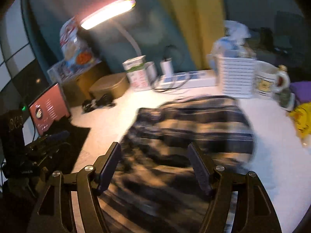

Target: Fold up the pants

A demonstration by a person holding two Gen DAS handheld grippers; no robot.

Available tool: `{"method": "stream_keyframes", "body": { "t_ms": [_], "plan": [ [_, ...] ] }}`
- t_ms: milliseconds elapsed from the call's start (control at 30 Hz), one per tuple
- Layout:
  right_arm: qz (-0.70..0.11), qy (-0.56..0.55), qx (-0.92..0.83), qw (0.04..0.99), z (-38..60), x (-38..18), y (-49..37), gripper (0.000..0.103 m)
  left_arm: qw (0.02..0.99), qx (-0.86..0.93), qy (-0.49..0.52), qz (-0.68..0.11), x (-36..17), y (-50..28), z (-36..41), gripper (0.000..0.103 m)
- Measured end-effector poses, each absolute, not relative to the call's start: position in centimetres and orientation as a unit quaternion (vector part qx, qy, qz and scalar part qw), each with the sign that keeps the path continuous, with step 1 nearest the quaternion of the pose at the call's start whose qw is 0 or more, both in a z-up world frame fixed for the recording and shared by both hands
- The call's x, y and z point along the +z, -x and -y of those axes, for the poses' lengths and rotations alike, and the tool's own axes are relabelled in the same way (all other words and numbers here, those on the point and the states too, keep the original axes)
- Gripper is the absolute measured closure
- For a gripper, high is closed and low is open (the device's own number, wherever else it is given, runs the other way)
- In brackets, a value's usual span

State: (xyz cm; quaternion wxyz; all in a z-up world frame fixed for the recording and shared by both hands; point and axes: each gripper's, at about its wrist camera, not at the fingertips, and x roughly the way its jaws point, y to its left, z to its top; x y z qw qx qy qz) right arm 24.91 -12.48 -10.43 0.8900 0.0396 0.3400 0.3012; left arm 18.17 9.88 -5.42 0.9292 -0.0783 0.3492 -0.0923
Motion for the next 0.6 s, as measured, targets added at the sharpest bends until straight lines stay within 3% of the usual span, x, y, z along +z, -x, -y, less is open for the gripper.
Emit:
{"method": "stream_keyframes", "body": {
  "t_ms": [200,267,333,400,467,600],
  "plan": [
    [-0.343,-0.074,0.269,0.897,17.9,-11.5,-26.3,0.03,0.921,-0.109,0.038,-0.373,-6.3,-22.0,-5.5,0.02],
    [-0.33,-0.081,0.275,0.9,19.2,-11.4,-26.2,0.037,0.92,-0.127,0.022,-0.371,-6.3,-23.2,-4.2,0.021],
    [-0.328,-0.08,0.276,0.9,19.6,-11.5,-26.3,0.048,0.918,-0.134,-0.002,-0.374,-6.3,-24.3,-3.0,0.029],
    [-0.327,-0.086,0.28,0.898,20.3,-12.0,-26.7,0.049,0.912,-0.147,-0.023,-0.382,-6.5,-25.6,-2.0,0.053],
    [-0.328,-0.095,0.281,0.897,20.7,-12.4,-27.0,0.049,0.906,-0.152,-0.041,-0.393,-7.1,-26.9,-1.3,0.059],
    [-0.328,-0.109,0.28,0.896,21.5,-13.0,-27.7,0.049,0.888,-0.161,-0.037,-0.429,-8.6,-29.1,-0.9,0.059]
  ]
}}
